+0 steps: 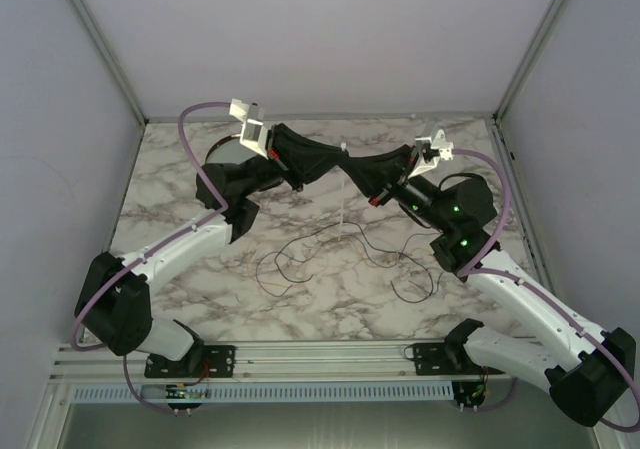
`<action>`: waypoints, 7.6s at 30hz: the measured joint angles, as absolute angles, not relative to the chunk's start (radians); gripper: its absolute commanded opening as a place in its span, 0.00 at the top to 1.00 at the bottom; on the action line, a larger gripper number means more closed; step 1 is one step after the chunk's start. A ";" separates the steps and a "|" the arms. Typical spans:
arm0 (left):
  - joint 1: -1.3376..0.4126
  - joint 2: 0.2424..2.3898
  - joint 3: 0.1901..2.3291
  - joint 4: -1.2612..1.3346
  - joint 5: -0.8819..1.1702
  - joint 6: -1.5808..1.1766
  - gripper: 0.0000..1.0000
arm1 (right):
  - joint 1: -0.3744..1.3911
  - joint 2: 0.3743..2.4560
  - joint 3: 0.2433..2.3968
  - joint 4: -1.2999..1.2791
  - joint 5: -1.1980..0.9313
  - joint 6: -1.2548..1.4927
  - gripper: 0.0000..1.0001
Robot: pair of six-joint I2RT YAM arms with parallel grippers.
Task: Zip-tie the wires
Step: Pick up the ribbon at the center of the board, then adjust the cable at the center of the board.
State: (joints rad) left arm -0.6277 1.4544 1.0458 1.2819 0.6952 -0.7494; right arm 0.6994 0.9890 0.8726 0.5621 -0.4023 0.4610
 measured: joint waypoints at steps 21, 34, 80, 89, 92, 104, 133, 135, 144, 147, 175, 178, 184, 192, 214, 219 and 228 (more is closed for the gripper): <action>-0.628 1.432 1.039 1.167 0.672 -0.672 1.00 | 0.699 0.983 0.865 0.501 -0.382 0.448 0.84; -0.628 1.428 1.039 1.132 0.672 -0.661 1.00 | 0.699 0.983 0.837 0.498 -0.376 0.445 1.00; -0.632 1.419 0.995 1.147 0.673 -0.649 0.78 | 0.703 0.977 0.835 0.465 -0.376 0.435 1.00; -0.632 1.423 0.994 1.148 0.675 -0.662 0.85 | 0.703 0.977 0.835 0.471 -0.376 0.435 1.00; -0.632 1.427 0.994 1.149 0.680 -0.664 0.89 | 0.703 0.977 0.835 0.470 -0.376 0.435 1.00; -0.631 1.425 0.993 1.125 0.657 -0.643 1.00 | 0.703 0.960 0.829 0.443 -0.334 0.413 0.55; -0.300 1.954 1.177 1.114 0.720 -0.661 1.00 | 0.671 0.738 0.468 0.507 -0.095 -0.088 0.01; -0.289 1.998 1.208 1.131 0.711 -0.660 1.00 | 0.671 0.735 0.463 0.505 -0.094 -0.092 0.01; -0.281 2.115 1.237 1.164 0.662 -0.655 1.00 | 0.671 0.720 0.448 0.505 -0.078 -0.094 0.01; -0.283 2.120 1.198 1.194 0.637 -0.662 1.00 | 0.671 0.720 0.435 0.505 -0.076 -0.094 0.01; -0.420 2.041 0.800 1.368 0.405 -0.744 1.00 | 0.723 0.725 0.419 0.328 -0.103 -0.234 0.09; -0.426 2.015 0.776 1.364 0.385 -0.757 1.00 | 0.749 0.751 0.420 0.300 -0.102 -0.255 0.11; -0.442 1.956 0.737 1.364 0.373 -0.752 1.00 | 0.776 0.813 0.421 0.257 -0.138 -0.260 0.18; -0.444 1.955 0.735 1.360 0.373 -0.748 1.00 | 0.822 0.971 0.554 0.137 -0.214 0.038 0.31; -0.443 1.956 0.765 1.264 0.373 -0.727 1.00 | 1.133 1.572 0.904 -0.010 0.018 0.455 0.47; -0.438 1.963 0.781 1.227 0.373 -0.728 1.00 | 1.147 1.637 0.904 0.000 0.067 0.457 0.49; -0.429 1.997 0.822 1.177 0.376 -0.730 1.00 | 1.154 1.704 0.923 0.021 0.123 0.448 0.56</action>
State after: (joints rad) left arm -0.4286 1.9972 0.8219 1.1767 0.3759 -0.7296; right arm 1.1542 1.7039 0.9230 0.0212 0.1230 0.4477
